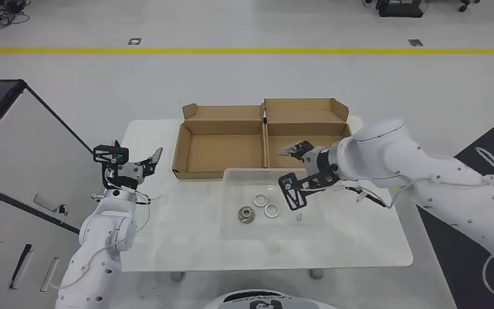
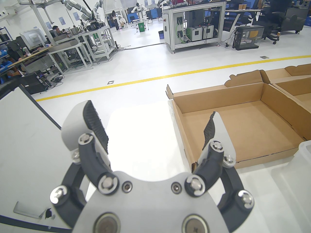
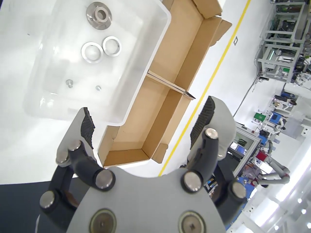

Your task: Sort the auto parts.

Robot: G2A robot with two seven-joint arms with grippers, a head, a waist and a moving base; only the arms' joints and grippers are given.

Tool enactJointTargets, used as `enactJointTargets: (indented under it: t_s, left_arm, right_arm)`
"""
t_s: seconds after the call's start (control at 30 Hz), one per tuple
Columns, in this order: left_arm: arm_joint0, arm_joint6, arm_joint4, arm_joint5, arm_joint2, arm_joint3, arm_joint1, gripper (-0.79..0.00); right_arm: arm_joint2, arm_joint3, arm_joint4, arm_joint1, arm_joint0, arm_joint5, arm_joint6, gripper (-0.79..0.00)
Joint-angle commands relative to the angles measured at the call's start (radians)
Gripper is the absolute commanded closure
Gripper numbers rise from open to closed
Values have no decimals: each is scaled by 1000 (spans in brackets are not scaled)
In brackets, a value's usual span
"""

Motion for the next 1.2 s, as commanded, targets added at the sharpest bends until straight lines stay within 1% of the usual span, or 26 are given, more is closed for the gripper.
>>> enactJointTargets:
  t_s: [0.0,0.17,0.27,0.33,0.57,0.7,0.9,1.17]
  left_arm:
    - [0,0,0,0,0,0,0,-785]
    - [0,0,0,0,0,0,0,-785]
    - [0,0,0,0,0,0,0,-785]
    - [0,0,0,0,0,0,0,-785]
    - [0,0,0,0,0,0,0,-785]
    - [0,0,0,0,0,0,0,-785]
    - [0,0,0,0,0,0,0,-785]
    - [0,0,0,0,0,0,0,-785]
  right_arm:
    - [-54,8,17,11,32,0,0,-785]
    - [-161,30,82,33,97,0,0,-785]
    - [-209,46,161,40,129,2,2,-785]
    - [-242,48,184,43,154,16,16,-785]
    - [-337,78,364,37,217,71,71,-785]
    - [-386,93,421,29,249,111,111,-785]
    - [-403,132,529,10,270,157,156,-785]
    - [-411,185,553,-15,250,219,210,-785]
